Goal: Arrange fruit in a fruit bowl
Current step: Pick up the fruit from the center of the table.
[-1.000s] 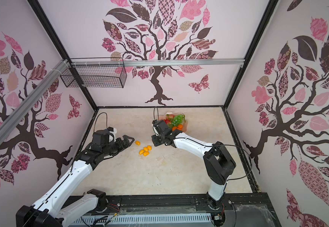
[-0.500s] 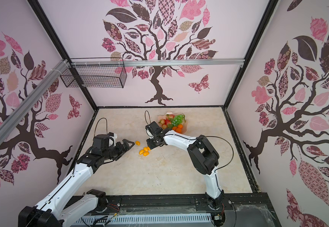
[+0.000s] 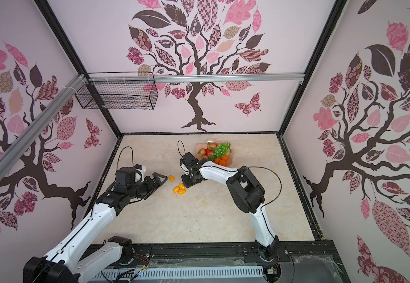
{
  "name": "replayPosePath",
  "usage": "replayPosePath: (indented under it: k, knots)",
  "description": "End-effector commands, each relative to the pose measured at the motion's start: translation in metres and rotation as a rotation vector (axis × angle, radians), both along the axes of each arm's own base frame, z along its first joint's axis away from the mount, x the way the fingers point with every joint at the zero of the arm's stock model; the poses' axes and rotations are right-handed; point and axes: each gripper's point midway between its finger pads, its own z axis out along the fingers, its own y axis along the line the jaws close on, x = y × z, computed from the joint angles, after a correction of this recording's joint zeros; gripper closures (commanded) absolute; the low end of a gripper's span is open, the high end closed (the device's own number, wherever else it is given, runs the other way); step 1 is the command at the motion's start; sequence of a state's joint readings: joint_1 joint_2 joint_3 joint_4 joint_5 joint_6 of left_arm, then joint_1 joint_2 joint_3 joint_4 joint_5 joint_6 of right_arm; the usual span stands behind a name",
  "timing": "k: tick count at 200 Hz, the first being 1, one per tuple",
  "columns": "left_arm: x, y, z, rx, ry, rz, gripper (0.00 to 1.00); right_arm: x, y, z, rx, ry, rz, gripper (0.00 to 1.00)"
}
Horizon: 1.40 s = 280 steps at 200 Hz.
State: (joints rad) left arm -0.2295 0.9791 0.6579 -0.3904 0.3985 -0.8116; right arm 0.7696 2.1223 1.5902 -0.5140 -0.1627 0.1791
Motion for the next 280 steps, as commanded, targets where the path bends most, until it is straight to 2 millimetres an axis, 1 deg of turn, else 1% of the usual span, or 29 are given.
replayPosePath:
  k: [1, 50, 118, 191, 240, 280]
  knots:
    - [0.0, 0.0, -0.005, 0.004, 0.001, -0.007, 0.02, -0.005, 0.004, -0.014, -0.023, 0.047, 0.016, 0.56]
    - [0.001, 0.0, -0.005, 0.004, 0.004, -0.008, 0.02, -0.003, 0.005, -0.025, -0.037, 0.061, 0.012, 0.57]
    - [0.002, 0.0, -0.007, 0.006, 0.009, -0.01, 0.02, 0.0, 0.009, -0.032, -0.042, 0.071, 0.012, 0.59]
    - [0.002, 0.0, -0.009, 0.006, 0.013, -0.009, 0.02, -0.001, 0.009, -0.037, -0.046, 0.087, 0.007, 0.65]
    - [0.004, -0.001, -0.007, 0.008, 0.005, -0.011, 0.02, 0.001, 0.012, -0.028, -0.023, 0.08, -0.004, 0.69]
    - [0.005, 0.0, -0.005, 0.009, -0.001, -0.006, 0.02, 0.005, 0.017, -0.011, 0.015, 0.051, -0.013, 0.71]
